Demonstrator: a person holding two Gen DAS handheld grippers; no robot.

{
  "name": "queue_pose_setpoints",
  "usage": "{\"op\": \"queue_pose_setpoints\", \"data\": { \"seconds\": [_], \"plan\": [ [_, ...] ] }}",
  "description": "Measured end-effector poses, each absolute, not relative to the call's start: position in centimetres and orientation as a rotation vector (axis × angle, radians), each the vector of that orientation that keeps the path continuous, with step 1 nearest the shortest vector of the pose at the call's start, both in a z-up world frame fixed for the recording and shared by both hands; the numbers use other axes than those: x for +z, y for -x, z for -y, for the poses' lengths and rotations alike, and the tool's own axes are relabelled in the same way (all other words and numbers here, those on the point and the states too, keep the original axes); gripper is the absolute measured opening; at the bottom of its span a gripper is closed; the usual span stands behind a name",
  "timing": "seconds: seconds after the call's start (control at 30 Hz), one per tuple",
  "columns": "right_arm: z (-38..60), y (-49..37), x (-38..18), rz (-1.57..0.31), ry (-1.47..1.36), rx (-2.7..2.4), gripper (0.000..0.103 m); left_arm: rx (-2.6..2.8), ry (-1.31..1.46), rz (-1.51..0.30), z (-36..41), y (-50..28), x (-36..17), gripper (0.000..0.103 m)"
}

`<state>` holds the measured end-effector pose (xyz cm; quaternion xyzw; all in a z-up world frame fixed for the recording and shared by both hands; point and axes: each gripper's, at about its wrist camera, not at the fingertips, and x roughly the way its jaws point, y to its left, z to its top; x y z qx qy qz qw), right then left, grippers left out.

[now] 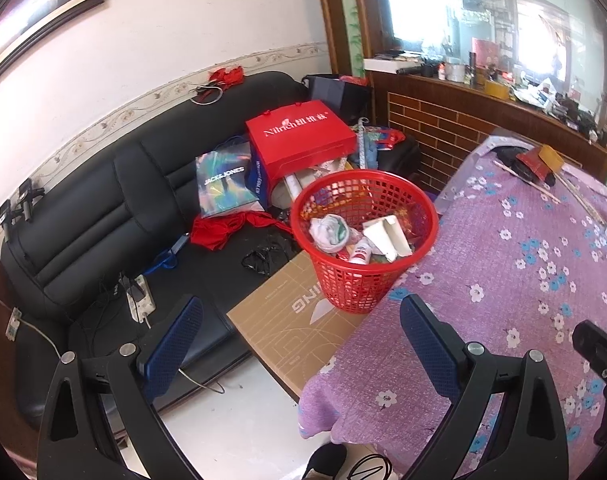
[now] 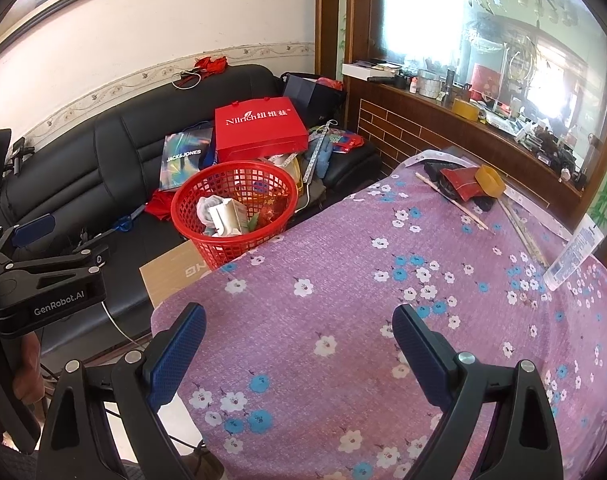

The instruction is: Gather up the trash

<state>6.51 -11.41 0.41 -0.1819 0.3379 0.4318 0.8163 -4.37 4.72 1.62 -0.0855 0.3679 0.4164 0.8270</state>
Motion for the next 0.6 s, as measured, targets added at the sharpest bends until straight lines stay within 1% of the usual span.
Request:
{"op": "queue_pose_setpoints", "data": {
  "seconds": [0.13, 0.23, 0.4, 0.53, 0.6],
  "plan": [
    [13.5, -9.6, -1.2, -0.817, 0.305, 0.843, 0.099, 0.773, 0.146, -0.839, -3.7, 1.7, 0.2, 0.098],
    [16.9, -12.2, -3.1, -0.859, 0.281, 0.701, 0.099, 0.615, 0.090, -0.921, -1.2, -1.6, -1.8, 0.098],
    [25.1, -16.2, -7.0, -0.955, 0.188, 0.443, 0.099, 0.362, 0.039, -1.008, 4.6, -7.3, -5.1, 0.098],
    [31.2, -18.8, -9.3, -0.995, 0.149, 0.263, 0.099, 0.222, -0.043, -1.002, 10.5, -11.5, -6.9, 0.098],
    [33.7, -19.8, -10.1, -1.000, 0.132, 0.200, 0.099, 0.153, -0.025, -1.014, 13.0, -13.7, -7.8, 0.098]
  ]
}}
